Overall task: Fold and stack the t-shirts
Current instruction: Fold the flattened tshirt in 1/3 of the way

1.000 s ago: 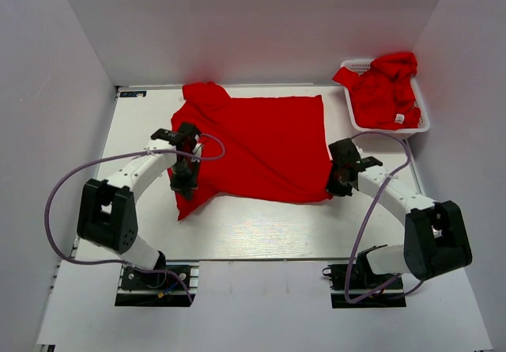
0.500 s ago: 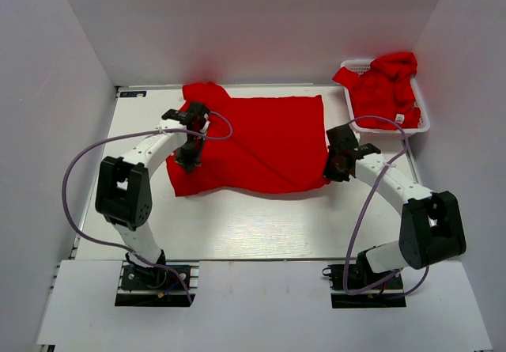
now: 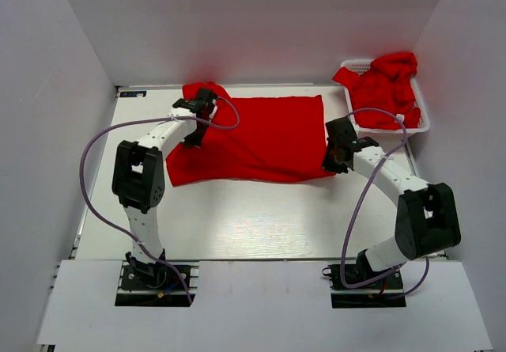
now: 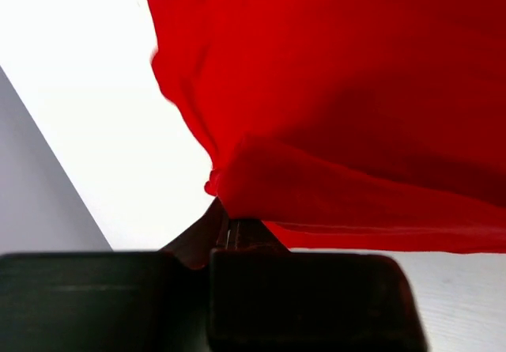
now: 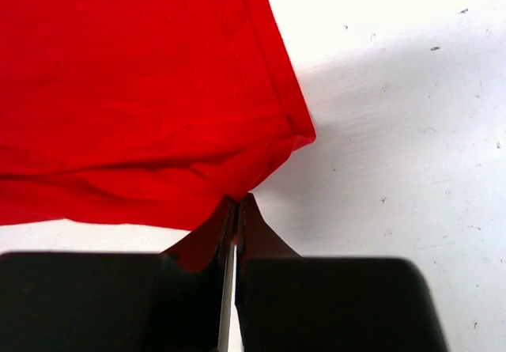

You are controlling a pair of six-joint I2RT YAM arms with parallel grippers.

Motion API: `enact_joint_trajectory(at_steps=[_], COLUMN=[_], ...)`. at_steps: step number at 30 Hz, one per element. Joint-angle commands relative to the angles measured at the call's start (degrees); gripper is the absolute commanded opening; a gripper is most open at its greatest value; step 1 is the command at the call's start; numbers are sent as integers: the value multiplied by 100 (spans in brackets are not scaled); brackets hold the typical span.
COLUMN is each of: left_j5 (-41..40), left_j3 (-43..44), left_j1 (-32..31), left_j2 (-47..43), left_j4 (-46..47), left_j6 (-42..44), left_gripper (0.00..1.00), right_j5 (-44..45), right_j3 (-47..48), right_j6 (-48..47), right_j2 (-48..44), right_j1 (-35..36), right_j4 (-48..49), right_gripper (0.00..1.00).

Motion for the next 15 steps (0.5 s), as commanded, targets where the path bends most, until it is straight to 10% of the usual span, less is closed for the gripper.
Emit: enact_joint_trajectory(at_steps=[1, 15], left_j5=[-132, -254], left_j3=[9, -45], left_j1=[-58, -216], left_j2=[-284, -223], left_j4=[704, 1523], left_j6=[761, 1660], left_gripper=[0, 0], right_j5=[116, 257], right_j3=[242, 444], right_j6=[-16, -165], right_j2=[30, 268], right_j1=[-41, -93], right_j4=[233, 401], right_gripper=[0, 0])
